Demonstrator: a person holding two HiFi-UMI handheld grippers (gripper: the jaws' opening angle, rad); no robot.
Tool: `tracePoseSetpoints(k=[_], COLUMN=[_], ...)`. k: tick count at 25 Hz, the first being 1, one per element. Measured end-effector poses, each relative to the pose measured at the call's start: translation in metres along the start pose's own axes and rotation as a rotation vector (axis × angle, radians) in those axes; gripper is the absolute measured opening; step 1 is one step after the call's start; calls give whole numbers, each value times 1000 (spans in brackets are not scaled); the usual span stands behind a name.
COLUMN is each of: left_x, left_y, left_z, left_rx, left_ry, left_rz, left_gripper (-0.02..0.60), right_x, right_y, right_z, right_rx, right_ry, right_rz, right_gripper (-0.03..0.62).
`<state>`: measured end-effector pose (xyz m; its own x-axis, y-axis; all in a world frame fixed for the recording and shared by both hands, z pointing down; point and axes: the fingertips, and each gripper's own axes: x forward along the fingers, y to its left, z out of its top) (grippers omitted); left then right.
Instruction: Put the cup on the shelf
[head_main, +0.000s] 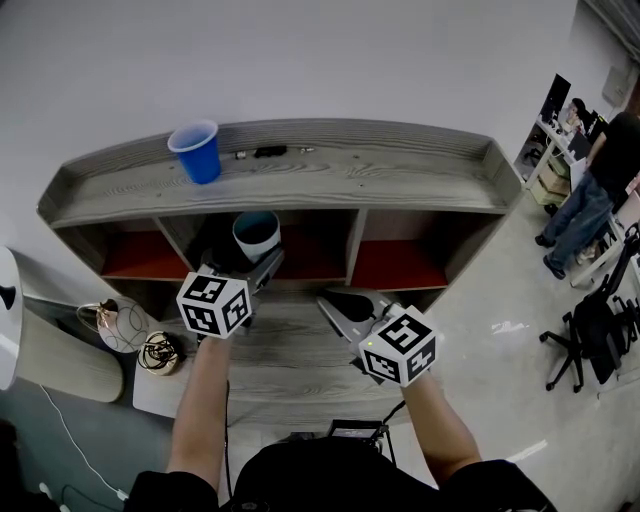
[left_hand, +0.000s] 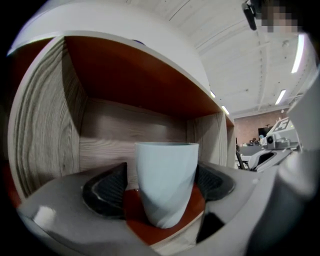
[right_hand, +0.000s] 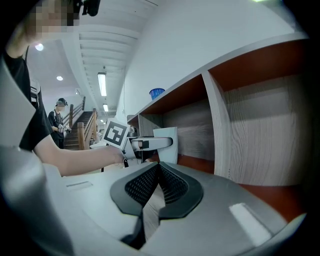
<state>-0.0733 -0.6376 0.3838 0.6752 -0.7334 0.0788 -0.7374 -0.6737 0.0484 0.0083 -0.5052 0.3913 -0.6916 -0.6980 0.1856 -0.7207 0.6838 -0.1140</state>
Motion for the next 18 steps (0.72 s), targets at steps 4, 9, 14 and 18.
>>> tracePoseSetpoints(k=[4, 9, 14, 18], left_x=[-10, -25, -51, -73], left_y=[0, -1, -7, -19], left_z=[5, 9, 8, 1], left_rx=[-2, -6, -30, -54], left_ry=[-15, -30, -57, -66], left_rz=[24, 54, 73, 81], left_gripper=[416, 417, 416, 414], right_x=[-3, -7, -14, -21], right_y=[2, 5, 8, 9], right_z=[1, 1, -6, -11], right_rx=[-7, -19, -65, -90], right_ry=[-4, -6, 11, 20], right_rz=[-1, -7, -30, -42], right_gripper=[14, 14, 14, 14])
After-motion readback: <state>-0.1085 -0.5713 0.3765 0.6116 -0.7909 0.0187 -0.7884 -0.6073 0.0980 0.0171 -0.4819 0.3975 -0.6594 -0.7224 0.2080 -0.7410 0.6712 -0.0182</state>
